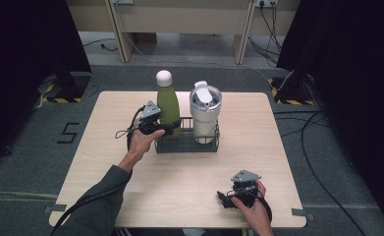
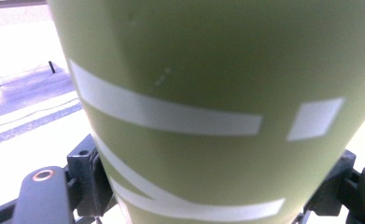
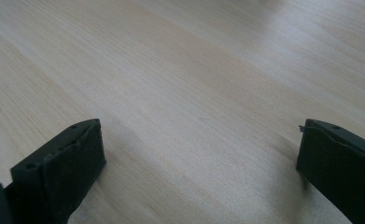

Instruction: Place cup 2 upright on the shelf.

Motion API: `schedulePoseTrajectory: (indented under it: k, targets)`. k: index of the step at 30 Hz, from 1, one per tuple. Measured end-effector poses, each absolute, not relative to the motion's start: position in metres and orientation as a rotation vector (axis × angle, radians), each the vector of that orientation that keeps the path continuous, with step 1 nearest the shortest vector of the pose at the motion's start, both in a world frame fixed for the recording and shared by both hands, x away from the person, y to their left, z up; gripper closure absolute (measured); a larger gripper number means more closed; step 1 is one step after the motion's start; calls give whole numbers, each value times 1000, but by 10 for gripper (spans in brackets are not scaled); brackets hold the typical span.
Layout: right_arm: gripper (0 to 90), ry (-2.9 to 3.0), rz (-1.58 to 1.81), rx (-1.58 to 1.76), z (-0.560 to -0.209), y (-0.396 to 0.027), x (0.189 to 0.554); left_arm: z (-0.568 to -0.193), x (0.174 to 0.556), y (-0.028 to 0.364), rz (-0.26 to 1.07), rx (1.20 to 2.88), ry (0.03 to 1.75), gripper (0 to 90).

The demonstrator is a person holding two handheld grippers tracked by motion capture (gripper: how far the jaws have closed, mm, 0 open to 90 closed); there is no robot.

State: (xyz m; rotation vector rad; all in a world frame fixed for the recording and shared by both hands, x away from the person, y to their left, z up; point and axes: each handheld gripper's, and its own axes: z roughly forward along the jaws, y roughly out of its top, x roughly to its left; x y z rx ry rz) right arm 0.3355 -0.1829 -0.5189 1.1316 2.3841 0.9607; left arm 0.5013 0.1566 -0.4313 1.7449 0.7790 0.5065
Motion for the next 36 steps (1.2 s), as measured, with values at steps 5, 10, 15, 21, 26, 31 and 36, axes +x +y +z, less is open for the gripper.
schedulePoseTrajectory:
  k: [5,10,15,21,26,31,36]
  targets:
    - [13,2384,960,1126,-519,-183,336,-434,502,157,513,1754,774,205]
    - [12,2385,961,1131,-519,-183,336,-438,502,156,522,1762,770,205]
    - [10,2386,961,1127,-519,-183,336,-442,501,156,522,1767,771,205]
    - [10,2387,961,1123,-519,-183,336,-448,501,155,517,1771,777,205]
    - [10,2387,961,1123,-519,-183,336,-449,501,155,522,1767,772,205]
    - [10,2386,961,1127,-519,-183,336,-450,500,155,534,1765,763,204]
    - [9,2385,963,1130,-519,-183,336,-451,499,154,536,1767,754,203]
